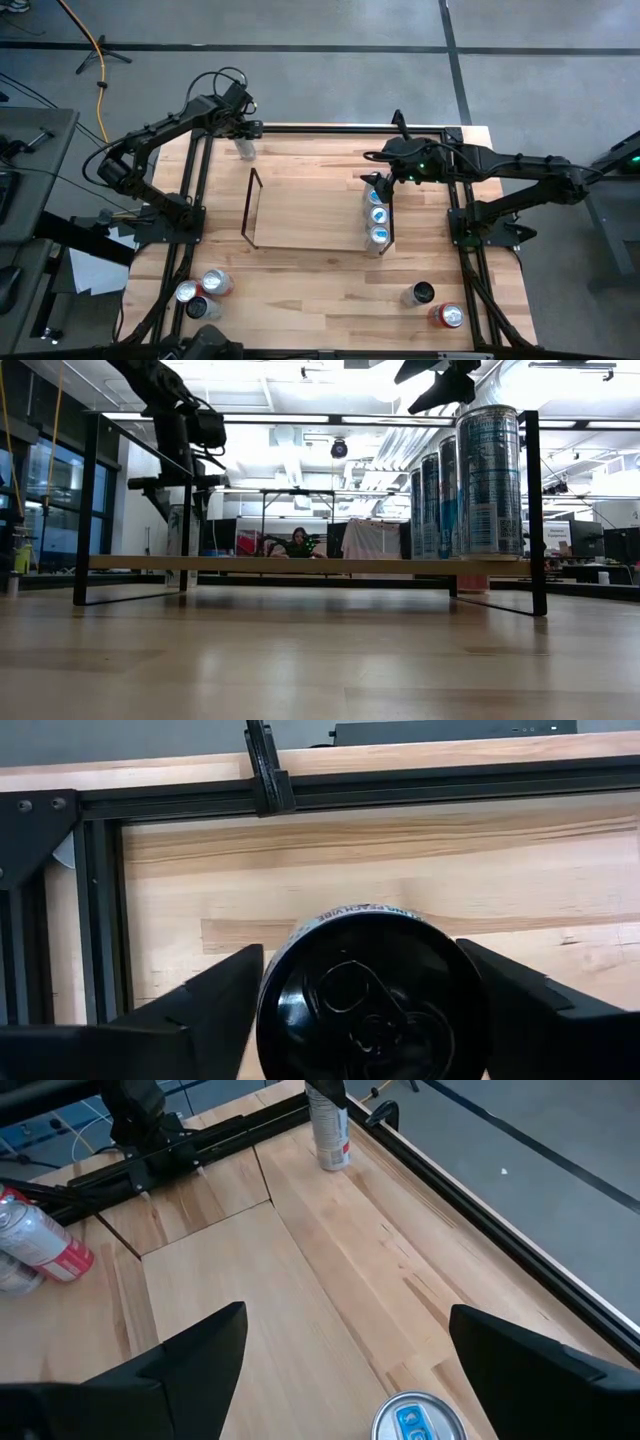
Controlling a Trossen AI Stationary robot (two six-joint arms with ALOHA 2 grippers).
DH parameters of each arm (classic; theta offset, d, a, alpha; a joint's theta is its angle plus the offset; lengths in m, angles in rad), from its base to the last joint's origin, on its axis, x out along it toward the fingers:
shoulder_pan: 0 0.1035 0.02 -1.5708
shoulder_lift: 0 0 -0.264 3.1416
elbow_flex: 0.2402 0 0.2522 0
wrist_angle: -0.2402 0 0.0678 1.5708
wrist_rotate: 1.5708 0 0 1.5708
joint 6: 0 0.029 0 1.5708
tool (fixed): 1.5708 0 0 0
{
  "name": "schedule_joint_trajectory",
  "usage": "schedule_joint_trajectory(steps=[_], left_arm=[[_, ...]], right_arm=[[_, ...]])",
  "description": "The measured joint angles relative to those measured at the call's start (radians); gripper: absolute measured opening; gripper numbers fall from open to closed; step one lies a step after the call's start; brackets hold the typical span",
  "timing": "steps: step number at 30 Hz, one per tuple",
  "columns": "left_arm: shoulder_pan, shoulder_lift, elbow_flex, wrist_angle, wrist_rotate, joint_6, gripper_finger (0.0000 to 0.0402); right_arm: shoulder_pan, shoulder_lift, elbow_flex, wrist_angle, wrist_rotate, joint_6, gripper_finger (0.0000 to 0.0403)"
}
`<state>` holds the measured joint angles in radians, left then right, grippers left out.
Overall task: Place canned beverage on shelf
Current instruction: Put the black soda can on the shelf
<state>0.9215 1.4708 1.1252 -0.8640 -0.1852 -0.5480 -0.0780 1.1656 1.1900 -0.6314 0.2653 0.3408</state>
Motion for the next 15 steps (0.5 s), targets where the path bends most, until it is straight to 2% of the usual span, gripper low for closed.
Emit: schedule_joint_trajectory(steps=[5, 10, 15], left_arm=[[-0.002, -0.003, 0.0, -0.001, 0.002, 0.001, 0.02], [-0.002, -0.028, 0.022, -0.027, 0.029, 0.037, 0.02], [-0.011, -0.05, 0.163, -0.051, 0.061, 0.119, 0.02]], right_arm=[[0.0, 0.0, 0.0, 0.0, 0.0, 0.002, 0.0335], [0.0, 0.0, 0.0, 0.0, 0.001, 0.027, 0.0335], [0.0, 0.0, 0.0, 0.0, 0.001, 0.029, 0.0335]])
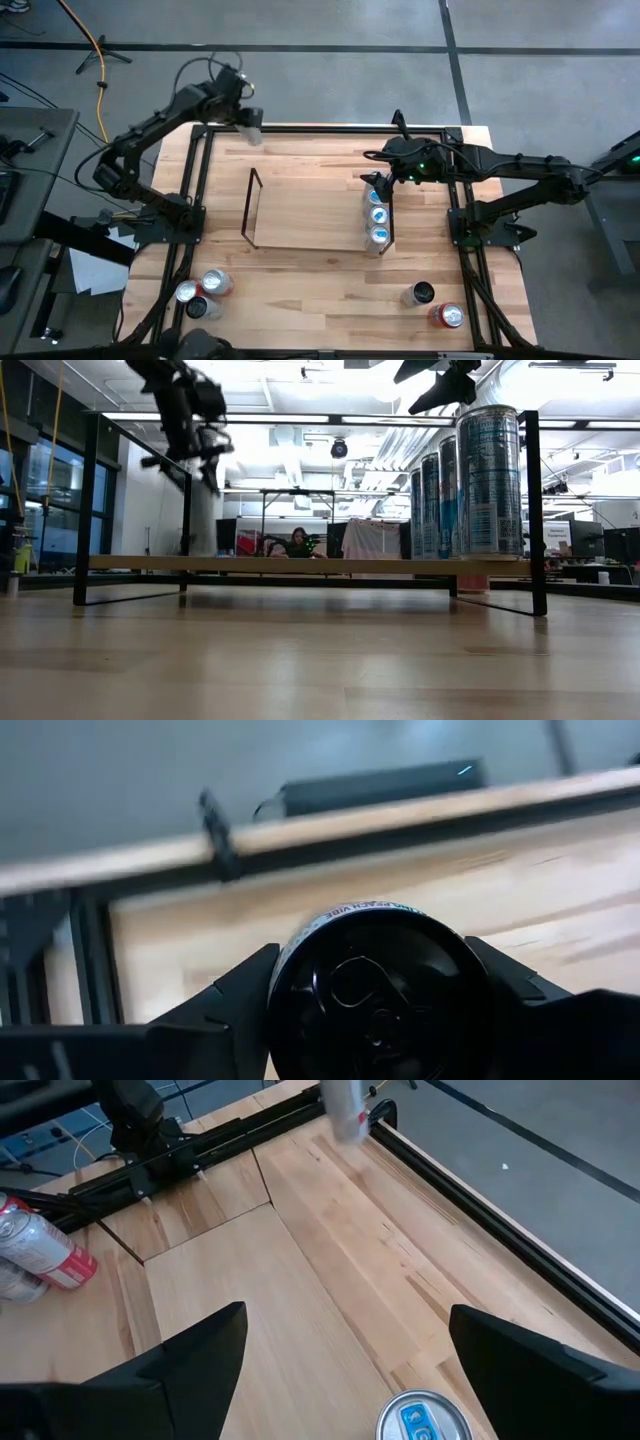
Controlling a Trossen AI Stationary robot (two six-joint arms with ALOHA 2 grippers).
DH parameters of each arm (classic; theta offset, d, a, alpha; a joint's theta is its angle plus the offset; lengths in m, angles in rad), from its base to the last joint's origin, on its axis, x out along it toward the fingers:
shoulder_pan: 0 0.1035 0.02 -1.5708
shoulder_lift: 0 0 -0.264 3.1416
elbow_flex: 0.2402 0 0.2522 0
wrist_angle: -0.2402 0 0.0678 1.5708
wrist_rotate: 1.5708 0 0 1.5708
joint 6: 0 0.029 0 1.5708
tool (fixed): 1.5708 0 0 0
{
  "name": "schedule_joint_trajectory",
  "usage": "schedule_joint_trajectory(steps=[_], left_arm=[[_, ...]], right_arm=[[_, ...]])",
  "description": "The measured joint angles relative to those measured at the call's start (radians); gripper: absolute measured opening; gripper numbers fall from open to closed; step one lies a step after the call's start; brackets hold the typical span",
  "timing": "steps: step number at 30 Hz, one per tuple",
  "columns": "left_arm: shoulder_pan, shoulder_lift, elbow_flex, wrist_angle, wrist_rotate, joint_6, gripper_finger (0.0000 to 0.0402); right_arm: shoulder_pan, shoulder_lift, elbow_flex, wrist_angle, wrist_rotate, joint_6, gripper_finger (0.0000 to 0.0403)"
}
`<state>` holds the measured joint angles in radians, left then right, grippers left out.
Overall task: Place canned beverage on shelf
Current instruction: Put the black soda can on the shelf
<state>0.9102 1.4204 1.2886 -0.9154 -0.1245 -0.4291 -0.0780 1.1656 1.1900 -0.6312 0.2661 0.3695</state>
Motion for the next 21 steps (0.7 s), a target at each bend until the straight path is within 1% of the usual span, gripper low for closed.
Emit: schedule_joint_trajectory(steps=[4, 6, 9, 12, 16, 21], left_arm=[[-0.068, 0.0, 0.157, -0.009, 0.042, 0.091, 0.02], [-0.127, 0.0, 0.225, -0.002, 0.075, 0.15, 0.02], [-0.237, 0.006, 0.304, -0.01, 0.119, 0.28, 0.02], [-0.361, 0.006, 0.344, -0.012, 0.15, 0.4, 0.02], [-0.514, 0.015, 0.351, -0.014, 0.153, 0.535, 0.02], [-0.638, 0.071, 0.357, -0.016, 0.13, 0.633, 0.02]], right_arm=[[0.0, 0.0, 0.0, 0.003, 0.0, 0.0, 0.0335], [0.0, 0.0, 0.0, 0.007, 0.0, 0.0, 0.0335], [0.0, 0.0, 0.0, 0.007, 0.0, 0.0, 0.0335], [-0.001, -0.008, 0.0, 0.009, 0.0, 0.036, 0.0335], [-0.001, -0.037, 0.001, 0.015, -0.006, 0.039, 0.0334], [-0.001, -0.089, 0.001, 0.014, 0.012, 0.046, 0.0334]])
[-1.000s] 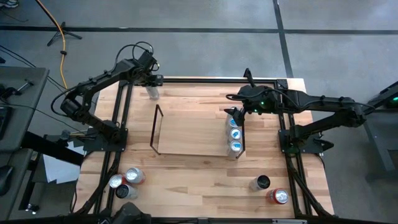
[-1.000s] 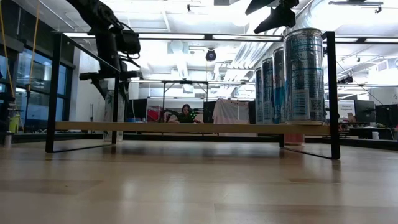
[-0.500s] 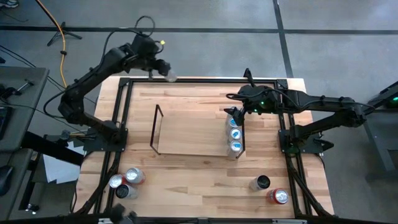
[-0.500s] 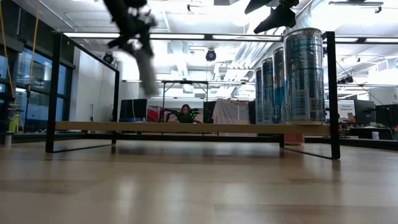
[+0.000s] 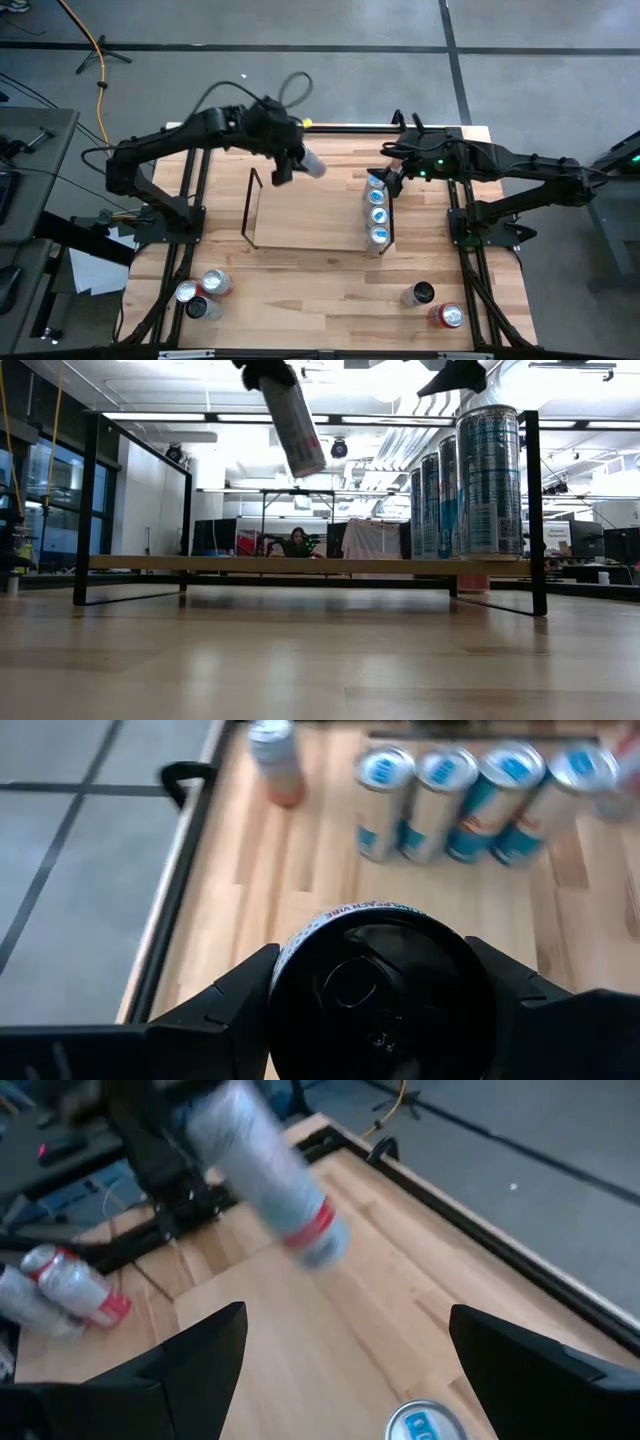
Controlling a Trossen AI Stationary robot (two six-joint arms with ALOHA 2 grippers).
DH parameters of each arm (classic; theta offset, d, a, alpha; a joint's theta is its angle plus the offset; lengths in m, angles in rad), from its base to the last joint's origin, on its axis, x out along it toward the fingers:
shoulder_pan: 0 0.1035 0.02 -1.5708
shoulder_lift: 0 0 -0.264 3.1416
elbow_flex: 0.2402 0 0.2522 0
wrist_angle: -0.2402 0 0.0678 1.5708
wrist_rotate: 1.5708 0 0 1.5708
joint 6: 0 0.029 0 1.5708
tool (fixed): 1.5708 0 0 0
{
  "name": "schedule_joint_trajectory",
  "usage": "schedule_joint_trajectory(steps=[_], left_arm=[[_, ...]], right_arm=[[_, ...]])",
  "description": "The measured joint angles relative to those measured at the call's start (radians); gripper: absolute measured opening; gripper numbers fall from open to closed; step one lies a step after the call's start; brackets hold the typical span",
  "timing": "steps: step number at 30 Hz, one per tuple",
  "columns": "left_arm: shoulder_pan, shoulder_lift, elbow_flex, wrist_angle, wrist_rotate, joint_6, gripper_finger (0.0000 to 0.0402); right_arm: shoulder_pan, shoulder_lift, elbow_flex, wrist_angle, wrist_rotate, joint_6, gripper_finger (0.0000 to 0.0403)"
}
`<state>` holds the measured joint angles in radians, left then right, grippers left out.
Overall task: Place canned beverage on shelf
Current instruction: Put the black soda can on the shelf
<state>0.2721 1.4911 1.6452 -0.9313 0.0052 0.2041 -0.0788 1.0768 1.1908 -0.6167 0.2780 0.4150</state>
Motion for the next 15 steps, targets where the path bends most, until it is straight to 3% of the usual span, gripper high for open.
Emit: schedule_joint_trajectory(steps=[3, 9, 15], left_arm=[[-0.041, 0.071, 0.065, -0.048, -0.01, 0.049, 0.02], [-0.088, 0.262, 0.311, -0.177, -0.01, 0.189, 0.02], [-0.099, 0.409, 0.421, -0.216, 0.089, 0.294, 0.02]], right_arm=[[0.0, -0.031, 0.0, -0.001, 0.029, 0.025, 0.0334], [0.0, -0.065, 0.001, -0.008, 0.054, 0.033, 0.0334], [0.0, -0.067, 0.001, -0.014, 0.054, 0.038, 0.0334]])
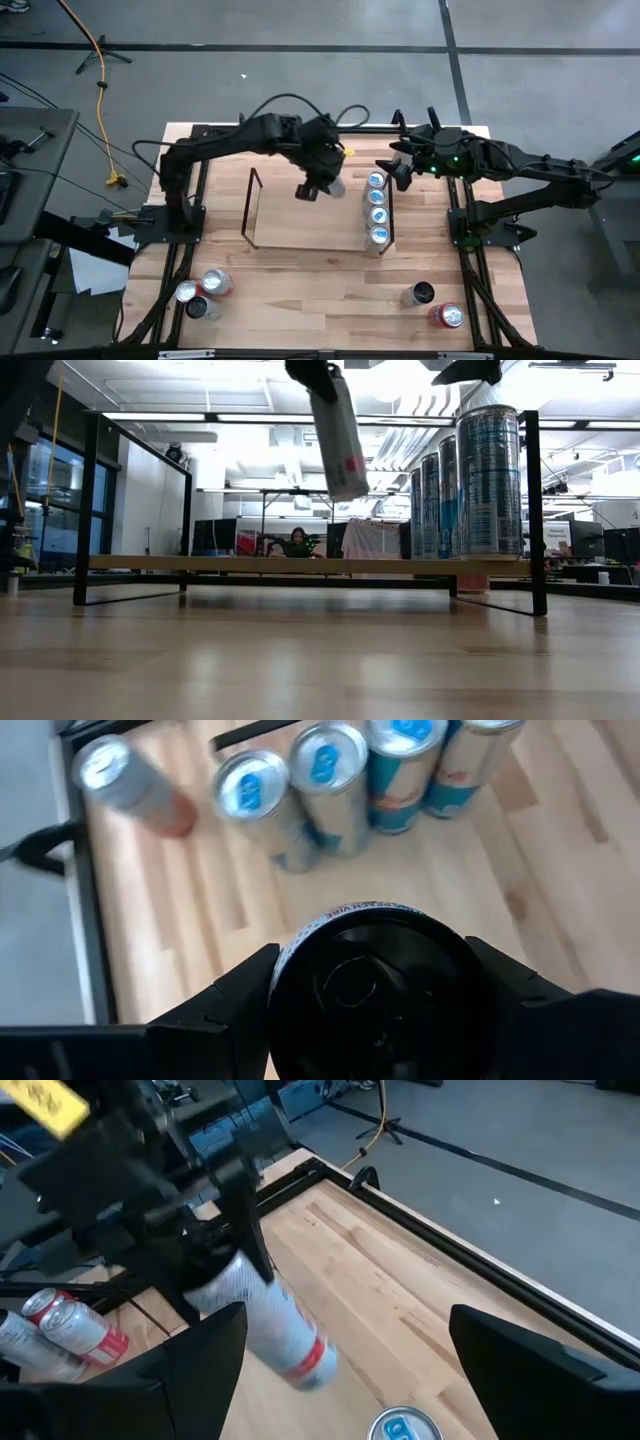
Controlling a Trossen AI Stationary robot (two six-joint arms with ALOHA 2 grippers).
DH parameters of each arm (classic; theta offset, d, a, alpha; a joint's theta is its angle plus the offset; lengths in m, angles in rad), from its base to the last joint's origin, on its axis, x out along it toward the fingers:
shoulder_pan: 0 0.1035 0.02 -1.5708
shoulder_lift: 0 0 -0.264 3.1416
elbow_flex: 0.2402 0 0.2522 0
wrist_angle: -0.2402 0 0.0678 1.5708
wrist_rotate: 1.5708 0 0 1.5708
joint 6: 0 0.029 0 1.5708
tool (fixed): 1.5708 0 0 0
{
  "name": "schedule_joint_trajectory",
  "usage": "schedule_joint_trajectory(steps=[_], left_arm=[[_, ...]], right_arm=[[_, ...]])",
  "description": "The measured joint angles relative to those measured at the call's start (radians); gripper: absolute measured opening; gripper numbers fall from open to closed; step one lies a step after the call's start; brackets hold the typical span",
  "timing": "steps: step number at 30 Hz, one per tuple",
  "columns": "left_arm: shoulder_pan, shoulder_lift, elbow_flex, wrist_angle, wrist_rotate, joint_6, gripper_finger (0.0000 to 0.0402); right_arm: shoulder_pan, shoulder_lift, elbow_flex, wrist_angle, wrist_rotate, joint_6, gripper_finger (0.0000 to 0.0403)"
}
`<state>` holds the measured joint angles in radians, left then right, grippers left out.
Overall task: Place canned beverage on shelf
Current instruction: Put the black soda can on the shelf
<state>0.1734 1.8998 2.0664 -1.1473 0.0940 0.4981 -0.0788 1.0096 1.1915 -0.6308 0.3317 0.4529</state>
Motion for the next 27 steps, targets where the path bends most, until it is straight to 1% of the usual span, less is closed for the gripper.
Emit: schedule_joint_trajectory(steps=[4, 9, 14, 18, 27], left_arm=[[0.0, 0.056, 0.009, 0.0, 0.009, 0.041, 0.02], [0.002, 0.112, 0.008, 0.002, 0.013, 0.056, 0.02], [0.003, 0.161, 0.008, 0.055, 0.052, 0.057, 0.0217], [0.003, 0.18, 0.008, 0.099, 0.055, 0.056, 0.0217], [0.003, 0.195, 0.008, 0.1, 0.053, 0.091, 0.0217]], right_arm=[[0.0, 0.0, 0.0, -0.016, 0.0, 0.022, 0.0334], [0.0, 0.0, 0.0, -0.024, 0.0, 0.022, 0.0334], [0.0, 0.0, 0.0, -0.024, 0.028, 0.021, 0.0334], [0.0, 0.0, 0.0, -0.024, 0.035, 0.021, 0.0334], [0.0, 0.0, 0.0, -0.024, 0.035, 0.02, 0.0334]])
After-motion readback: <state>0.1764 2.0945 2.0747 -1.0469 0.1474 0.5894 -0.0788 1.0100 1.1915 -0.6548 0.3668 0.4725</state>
